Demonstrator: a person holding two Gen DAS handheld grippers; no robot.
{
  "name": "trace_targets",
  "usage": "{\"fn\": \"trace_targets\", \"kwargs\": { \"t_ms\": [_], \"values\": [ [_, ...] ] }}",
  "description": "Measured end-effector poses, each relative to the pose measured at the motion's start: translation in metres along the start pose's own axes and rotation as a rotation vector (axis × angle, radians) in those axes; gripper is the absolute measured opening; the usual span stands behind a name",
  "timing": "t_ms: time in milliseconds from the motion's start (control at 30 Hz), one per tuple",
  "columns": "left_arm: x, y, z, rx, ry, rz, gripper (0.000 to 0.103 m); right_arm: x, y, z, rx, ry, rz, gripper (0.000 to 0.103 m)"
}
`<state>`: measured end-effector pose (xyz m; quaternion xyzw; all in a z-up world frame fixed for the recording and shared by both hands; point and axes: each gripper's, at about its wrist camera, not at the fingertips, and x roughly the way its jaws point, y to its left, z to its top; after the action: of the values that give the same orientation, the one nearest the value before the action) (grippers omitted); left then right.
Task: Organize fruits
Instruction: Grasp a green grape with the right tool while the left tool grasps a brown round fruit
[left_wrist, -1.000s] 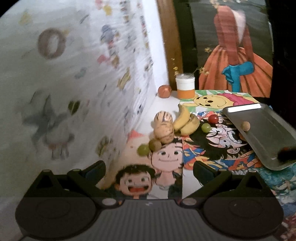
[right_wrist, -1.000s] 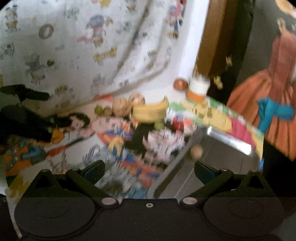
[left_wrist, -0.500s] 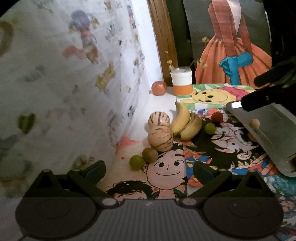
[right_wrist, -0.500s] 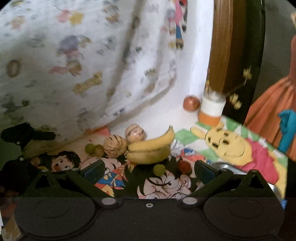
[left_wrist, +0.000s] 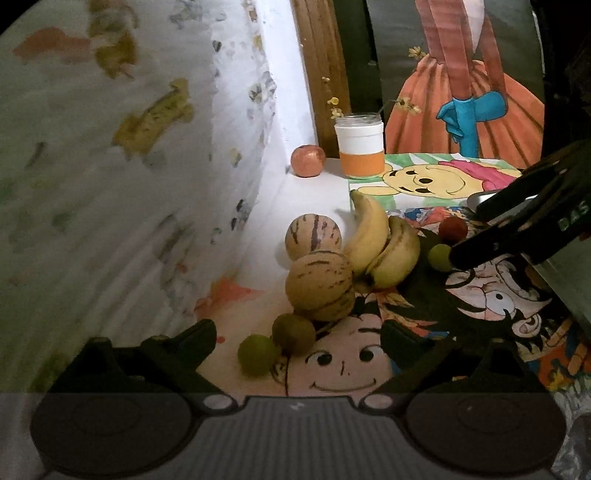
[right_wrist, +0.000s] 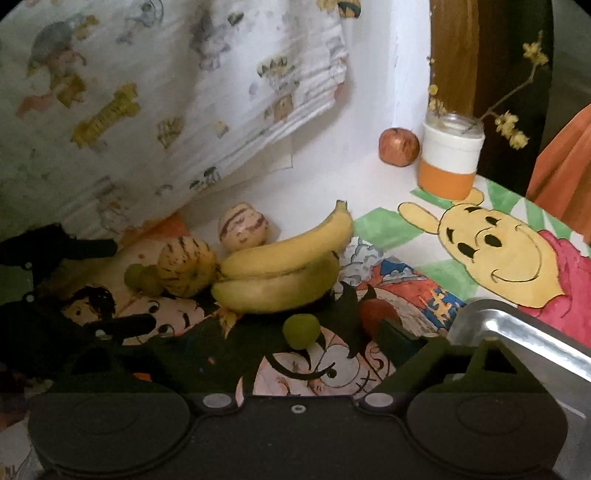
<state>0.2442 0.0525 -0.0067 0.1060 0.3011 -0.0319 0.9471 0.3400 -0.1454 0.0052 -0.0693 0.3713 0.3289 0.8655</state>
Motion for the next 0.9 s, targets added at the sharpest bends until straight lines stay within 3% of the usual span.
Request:
{"fn": "trace_targets", "kwargs": {
  "t_ms": [133,333,467,700,767,900],
  "values": [
    [0.011,0.002,0.002,0.019,0.012,-0.020,0.090,0.011,0.002,0.001,-0.005,0.016,0.030,0.079],
    [0.021,0.008,0.005,-0.008,0.040,-0.042,0.080,0.022,0.002,0.001,0.019,0.013,0.029,0.078],
    [0.025,0.010,0.005,0.001,0.050,-0.054,0.072,0.028,0.002,0.000,0.028,0.025,0.020,0.069],
    [0.026,0.012,0.005,-0.006,0.057,-0.040,0.067,0.030,0.003,-0.002,0.047,0.020,0.003,0.055],
    [0.025,0.011,0.005,-0.002,0.054,-0.039,0.060,0.029,0.003,-0.003,0.050,0.016,0.000,0.048],
    [0.024,0.012,0.007,0.006,0.049,-0.032,0.048,0.028,0.005,-0.004,0.031,0.017,-0.010,0.044]
  ]
}}
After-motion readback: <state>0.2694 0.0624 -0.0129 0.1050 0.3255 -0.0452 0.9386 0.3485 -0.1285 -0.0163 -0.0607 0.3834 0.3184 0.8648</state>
